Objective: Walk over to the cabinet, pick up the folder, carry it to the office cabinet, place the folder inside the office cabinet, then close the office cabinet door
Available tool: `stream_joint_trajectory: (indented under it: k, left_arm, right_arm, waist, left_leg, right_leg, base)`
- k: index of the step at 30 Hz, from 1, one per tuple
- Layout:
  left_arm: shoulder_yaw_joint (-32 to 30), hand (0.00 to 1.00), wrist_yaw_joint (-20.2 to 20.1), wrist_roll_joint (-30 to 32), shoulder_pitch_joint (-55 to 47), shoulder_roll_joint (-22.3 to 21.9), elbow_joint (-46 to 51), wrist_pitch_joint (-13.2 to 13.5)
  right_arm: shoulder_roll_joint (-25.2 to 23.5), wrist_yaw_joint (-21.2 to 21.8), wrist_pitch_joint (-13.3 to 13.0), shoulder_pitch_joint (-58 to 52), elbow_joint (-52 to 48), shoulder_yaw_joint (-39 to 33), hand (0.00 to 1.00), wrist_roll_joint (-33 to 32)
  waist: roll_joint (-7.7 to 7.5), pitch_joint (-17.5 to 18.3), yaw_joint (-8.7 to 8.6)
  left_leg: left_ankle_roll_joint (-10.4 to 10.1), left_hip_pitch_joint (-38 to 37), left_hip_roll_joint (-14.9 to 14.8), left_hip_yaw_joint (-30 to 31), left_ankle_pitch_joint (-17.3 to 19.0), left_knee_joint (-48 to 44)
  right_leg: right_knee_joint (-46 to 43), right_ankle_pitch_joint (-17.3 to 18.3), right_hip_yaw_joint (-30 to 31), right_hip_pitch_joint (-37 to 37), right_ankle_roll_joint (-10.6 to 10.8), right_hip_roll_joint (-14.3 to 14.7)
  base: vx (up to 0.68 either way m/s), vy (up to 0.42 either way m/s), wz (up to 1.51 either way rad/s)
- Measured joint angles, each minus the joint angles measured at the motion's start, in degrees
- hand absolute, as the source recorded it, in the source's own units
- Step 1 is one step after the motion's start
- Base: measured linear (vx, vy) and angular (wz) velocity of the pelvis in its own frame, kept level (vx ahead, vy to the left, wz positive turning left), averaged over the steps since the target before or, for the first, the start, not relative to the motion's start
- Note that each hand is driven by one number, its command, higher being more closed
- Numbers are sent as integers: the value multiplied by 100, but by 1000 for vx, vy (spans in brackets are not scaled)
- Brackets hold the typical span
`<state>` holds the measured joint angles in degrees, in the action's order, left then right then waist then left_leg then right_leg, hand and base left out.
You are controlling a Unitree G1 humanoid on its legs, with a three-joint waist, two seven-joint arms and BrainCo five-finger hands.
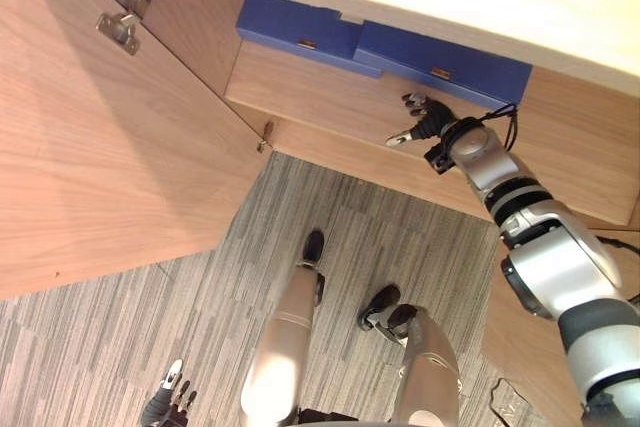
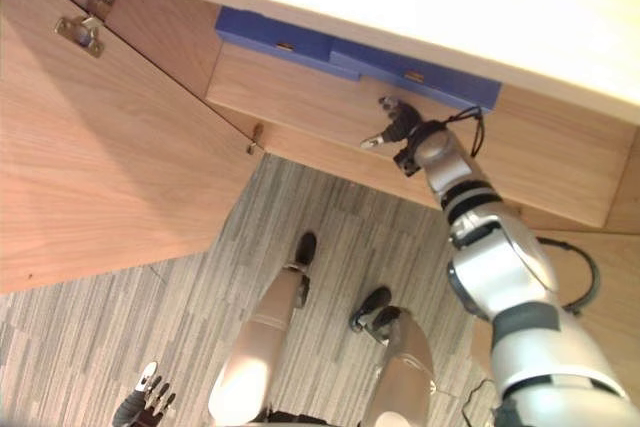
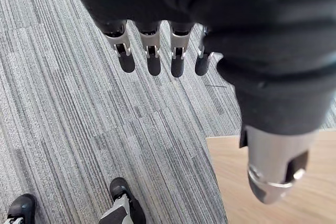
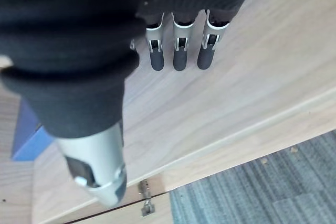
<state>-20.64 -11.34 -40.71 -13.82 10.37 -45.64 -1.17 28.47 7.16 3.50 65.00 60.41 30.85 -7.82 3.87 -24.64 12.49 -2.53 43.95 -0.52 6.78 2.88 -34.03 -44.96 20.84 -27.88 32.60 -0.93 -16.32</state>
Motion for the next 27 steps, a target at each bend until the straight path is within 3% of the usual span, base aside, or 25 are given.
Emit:
stream_joint_trajectory:
  k: [3,6,9,13,17,22,27]
  left_arm:
    - [-1,0,-41,22,-5,0,2,0]
    - [-6,0,-41,21,-8,-1,0,4]
    - [-17,0,-44,13,-10,-47,-84,63]
    - [-18,0,-117,14,-29,-89,-449,126]
    - [-18,0,-156,24,-42,-56,-783,286]
    - [-19,0,-157,156,-42,248,-1072,419]
    - [-256,0,-132,272,-34,350,-1137,513]
  right_arm:
    - [-65,53,2,-128,-174,-210,0,1]
    - [-33,340,136,-543,-1098,-210,0,126]
    - [-75,686,125,-1098,-2285,-86,0,-596]
    - [32,899,-158,-1114,-2815,89,0,-1711]
    - [280,1027,-344,-1057,-2951,267,0,-2404]
    - [181,1005,-567,-969,-2991,117,0,-3162]
    - [-688,308,-971,-718,-2897,-1132,0,-3426]
  waist:
    - [-2,1,1]
    - [-17,6,-11]
    - [-30,-1,-14]
    - [-58,-17,-24]
    - [-57,-18,-1]
    - [-36,-29,134]
    - [174,-123,320]
  left_leg:
    - [-17,-2,-17,-2,-13,24]
    - [-32,-3,-33,-21,-33,81]
    - [-38,-40,-54,-70,-44,177]
    - [-29,-191,-99,-137,-72,335]
    - [-26,-337,-151,-97,-72,397]
    - [-23,-341,-112,9,-72,400]
    - [-4,-314,-62,69,-92,399]
  right_leg:
    - [1,-9,0,14,-15,11]
    - [34,-17,8,39,-23,22]
    - [96,-29,43,52,-10,38]
    - [296,-131,134,-32,26,119]
    - [570,-247,118,-260,63,253]
    - [612,-264,52,-321,64,267]
    - [576,-258,-27,-341,67,223]
  base:
    - [-12,-2,-1]
    - [8,0,-1]
    - [32,1,-3]
    - [53,11,-12]
    - [39,52,-4]
    - [-18,32,6]
    - [-36,24,8]
